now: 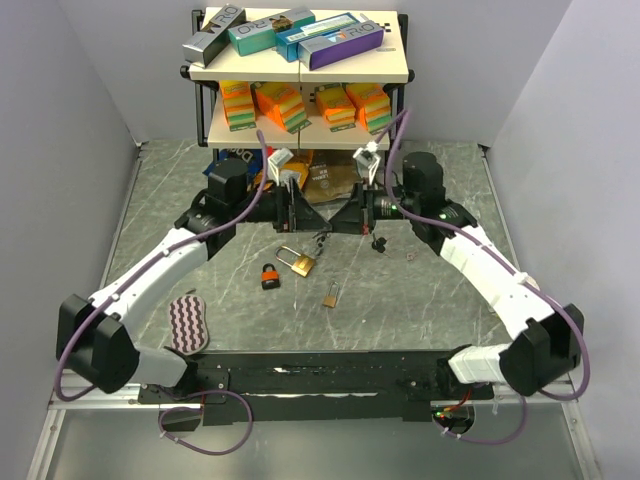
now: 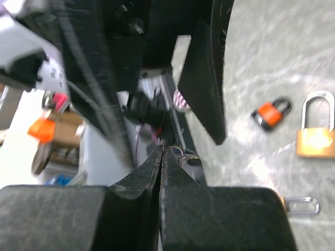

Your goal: Unlock with the key

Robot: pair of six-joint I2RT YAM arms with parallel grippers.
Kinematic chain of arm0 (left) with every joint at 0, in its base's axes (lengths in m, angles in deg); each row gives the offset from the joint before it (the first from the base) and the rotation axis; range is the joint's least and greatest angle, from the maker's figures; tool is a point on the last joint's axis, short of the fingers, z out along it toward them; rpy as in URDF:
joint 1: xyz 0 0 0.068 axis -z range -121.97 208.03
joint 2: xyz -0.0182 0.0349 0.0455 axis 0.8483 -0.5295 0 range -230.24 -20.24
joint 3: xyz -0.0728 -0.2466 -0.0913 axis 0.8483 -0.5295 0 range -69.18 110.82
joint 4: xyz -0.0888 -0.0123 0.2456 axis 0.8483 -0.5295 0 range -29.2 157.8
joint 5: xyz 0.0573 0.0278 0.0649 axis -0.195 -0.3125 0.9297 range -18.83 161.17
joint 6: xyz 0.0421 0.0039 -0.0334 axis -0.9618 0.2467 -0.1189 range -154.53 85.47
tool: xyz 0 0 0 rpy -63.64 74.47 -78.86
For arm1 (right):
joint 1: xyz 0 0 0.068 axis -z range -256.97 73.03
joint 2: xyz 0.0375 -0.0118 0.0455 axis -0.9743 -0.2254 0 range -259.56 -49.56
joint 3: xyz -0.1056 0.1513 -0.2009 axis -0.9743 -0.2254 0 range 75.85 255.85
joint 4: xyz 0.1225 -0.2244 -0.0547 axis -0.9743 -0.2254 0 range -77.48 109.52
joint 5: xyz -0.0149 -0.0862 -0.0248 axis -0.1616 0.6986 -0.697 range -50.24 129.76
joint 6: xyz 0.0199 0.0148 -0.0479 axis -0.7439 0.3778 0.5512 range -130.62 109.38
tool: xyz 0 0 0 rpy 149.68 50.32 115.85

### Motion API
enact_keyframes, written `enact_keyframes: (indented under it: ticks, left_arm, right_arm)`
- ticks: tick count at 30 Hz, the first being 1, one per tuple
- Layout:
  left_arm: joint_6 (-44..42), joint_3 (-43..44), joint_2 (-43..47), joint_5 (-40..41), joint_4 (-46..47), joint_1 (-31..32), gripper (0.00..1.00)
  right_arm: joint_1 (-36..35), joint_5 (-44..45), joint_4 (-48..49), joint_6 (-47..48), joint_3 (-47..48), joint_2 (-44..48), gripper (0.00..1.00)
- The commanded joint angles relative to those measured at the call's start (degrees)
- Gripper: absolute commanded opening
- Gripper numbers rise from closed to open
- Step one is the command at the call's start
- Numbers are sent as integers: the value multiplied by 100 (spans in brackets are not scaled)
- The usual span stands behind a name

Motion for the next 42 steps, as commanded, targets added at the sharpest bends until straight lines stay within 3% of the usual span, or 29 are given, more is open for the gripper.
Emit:
enact_keyframes:
  ticks: [1,4,7,25,27,28,32,35,37,39,42]
  left_arm:
    - [776,-241,506,1116,1247,-14,76]
    - [1758,-820,726,1564,2642,-14,74]
    - [2245,-1069,797,1793,3333,12,69]
    - [2273,-867,718,1794,3177,91,34]
    - [2264,-832,692,1794,3116,91,23]
    - [2264,-814,674,1803,3063,91,1]
    - [2150,-683,665,1820,2703,91,1]
    - [1590,-560,700,1619,2115,-14,1]
    - [1386,-516,674,979,1799,-180,1]
    - [983,-288,604,469,1386,-330,1]
    - [43,362,420,-349,-62,-366,1]
  right_arm:
    - [51,692,1473,-859,-48,462,0]
    - [60,956,1850,-1184,39,436,0]
    - [60,1114,2201,-1518,40,409,0]
    - [52,1546,2106,-1704,-31,409,0]
    - [69,1537,2133,-1721,-39,401,0]
    - [52,1528,2133,-1730,-39,392,0]
    - [78,1432,1852,-1563,22,348,0]
    - [296,916,1843,-1528,-13,321,1]
    - [455,485,1930,-1493,-22,304,9]
    - [614,-140,1678,-1292,92,243,25]
    - [623,-545,-51,-178,758,85,42]
